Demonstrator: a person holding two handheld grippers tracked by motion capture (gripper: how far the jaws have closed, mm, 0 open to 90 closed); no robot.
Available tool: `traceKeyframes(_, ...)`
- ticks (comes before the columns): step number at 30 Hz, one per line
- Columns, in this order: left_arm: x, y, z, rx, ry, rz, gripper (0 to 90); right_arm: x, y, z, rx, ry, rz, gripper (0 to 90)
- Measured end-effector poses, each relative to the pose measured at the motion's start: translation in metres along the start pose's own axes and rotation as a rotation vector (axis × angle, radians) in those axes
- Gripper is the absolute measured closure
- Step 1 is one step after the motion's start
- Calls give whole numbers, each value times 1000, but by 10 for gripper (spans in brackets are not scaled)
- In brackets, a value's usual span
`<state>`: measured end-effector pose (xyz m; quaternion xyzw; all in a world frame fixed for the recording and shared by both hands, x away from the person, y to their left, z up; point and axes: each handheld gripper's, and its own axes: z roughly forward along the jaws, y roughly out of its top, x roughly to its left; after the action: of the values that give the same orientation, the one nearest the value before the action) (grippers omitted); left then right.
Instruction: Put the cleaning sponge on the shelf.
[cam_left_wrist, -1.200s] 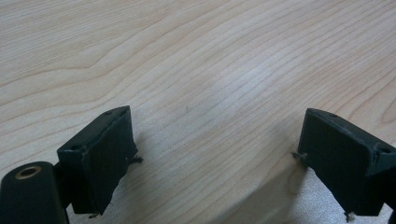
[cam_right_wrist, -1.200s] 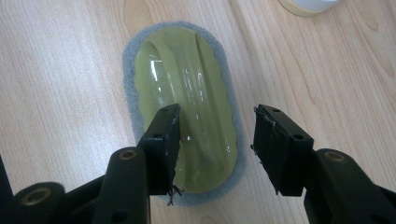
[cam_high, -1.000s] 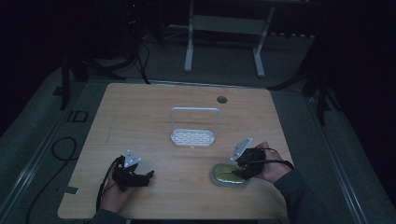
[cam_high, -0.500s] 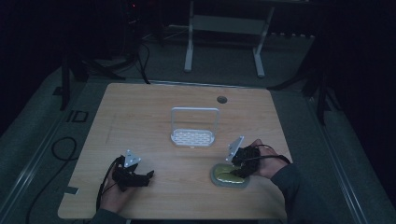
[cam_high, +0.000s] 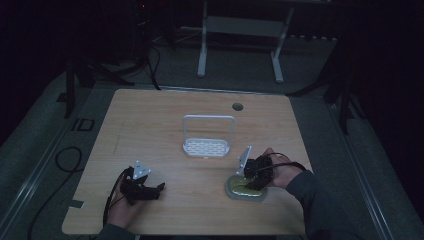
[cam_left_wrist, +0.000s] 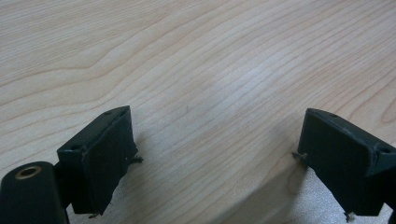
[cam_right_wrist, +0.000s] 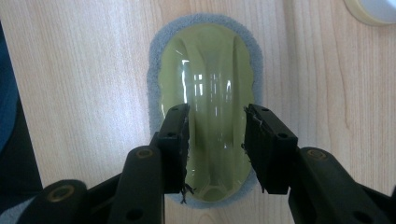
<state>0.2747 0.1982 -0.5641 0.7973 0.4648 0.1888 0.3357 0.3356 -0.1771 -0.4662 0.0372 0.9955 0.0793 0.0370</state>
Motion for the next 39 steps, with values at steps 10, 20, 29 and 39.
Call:
traceKeyframes(10,0,0,0,0,0,0,109,0,9,5,46,19,-42,602)
traceKeyframes(20,0,0,0,1,1,0,109,-2,15,9,104,39,-69,630)
traceKeyframes(29,0,0,0,1,1,0,109,-4,20,13,138,61,-82,699)
traceKeyframes(39,0,0,0,1,2,0,109,-4,20,12,136,64,-81,714)
